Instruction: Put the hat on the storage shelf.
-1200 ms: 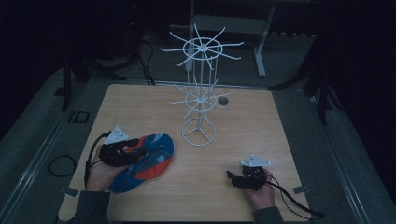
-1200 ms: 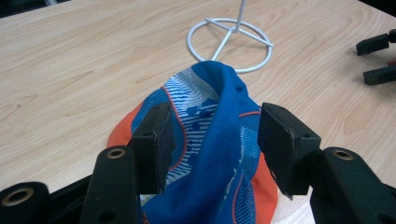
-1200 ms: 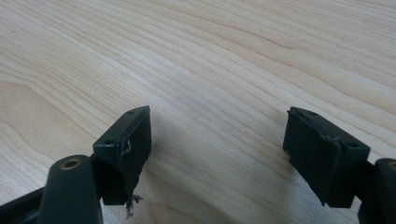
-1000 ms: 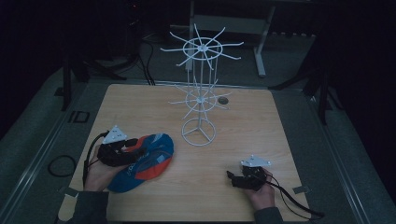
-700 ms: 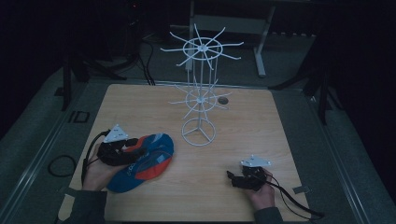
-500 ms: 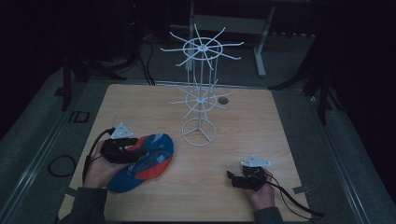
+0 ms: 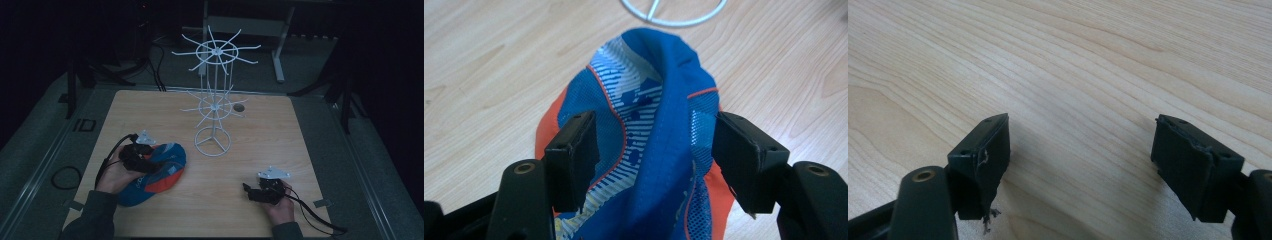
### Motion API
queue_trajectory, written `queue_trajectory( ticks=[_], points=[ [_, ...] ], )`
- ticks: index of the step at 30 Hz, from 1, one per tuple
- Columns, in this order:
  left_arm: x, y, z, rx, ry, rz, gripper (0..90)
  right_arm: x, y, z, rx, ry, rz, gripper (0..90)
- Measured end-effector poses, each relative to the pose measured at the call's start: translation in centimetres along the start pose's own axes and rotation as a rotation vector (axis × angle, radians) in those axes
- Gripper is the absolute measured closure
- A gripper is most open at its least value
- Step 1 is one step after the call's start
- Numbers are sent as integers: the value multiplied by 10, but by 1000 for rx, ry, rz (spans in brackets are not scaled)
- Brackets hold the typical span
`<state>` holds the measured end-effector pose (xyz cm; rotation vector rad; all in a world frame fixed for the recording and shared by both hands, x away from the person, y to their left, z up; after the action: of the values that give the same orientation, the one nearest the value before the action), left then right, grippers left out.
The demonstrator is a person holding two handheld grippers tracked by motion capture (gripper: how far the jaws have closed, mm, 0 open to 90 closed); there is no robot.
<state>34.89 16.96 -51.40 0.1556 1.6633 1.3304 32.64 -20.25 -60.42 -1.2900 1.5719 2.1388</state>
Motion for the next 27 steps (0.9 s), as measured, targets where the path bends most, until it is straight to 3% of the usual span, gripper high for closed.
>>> queue_trajectory(
  ticks=[16, 21, 24, 27],
  points=[
    [3, -23, 0, -14, -52, 150, 371, 0, 0, 0, 0, 0, 0, 234],
    [6, -31, 0, 19, -36, 213, 394, 0, 0, 0, 0, 0, 0, 234],
    [9, -37, 2, 5, -20, 253, 411, 0, 0, 0, 0, 0, 0, 234],
    [11, -40, 4, -1, -11, 279, 493, 0, 0, 0, 0, 0, 0, 234]
  ],
)
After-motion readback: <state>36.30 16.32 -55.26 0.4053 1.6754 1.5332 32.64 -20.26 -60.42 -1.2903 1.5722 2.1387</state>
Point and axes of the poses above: each handheld gripper's, and its own axes: y roughly backward along the jaws, x roughly out of its underside, z roughly to its left, the point moved 6 cm from there along -y, roughly forward along the jaws, and after that the axes turned 5 degrees about -y, right-handed, at the moved point
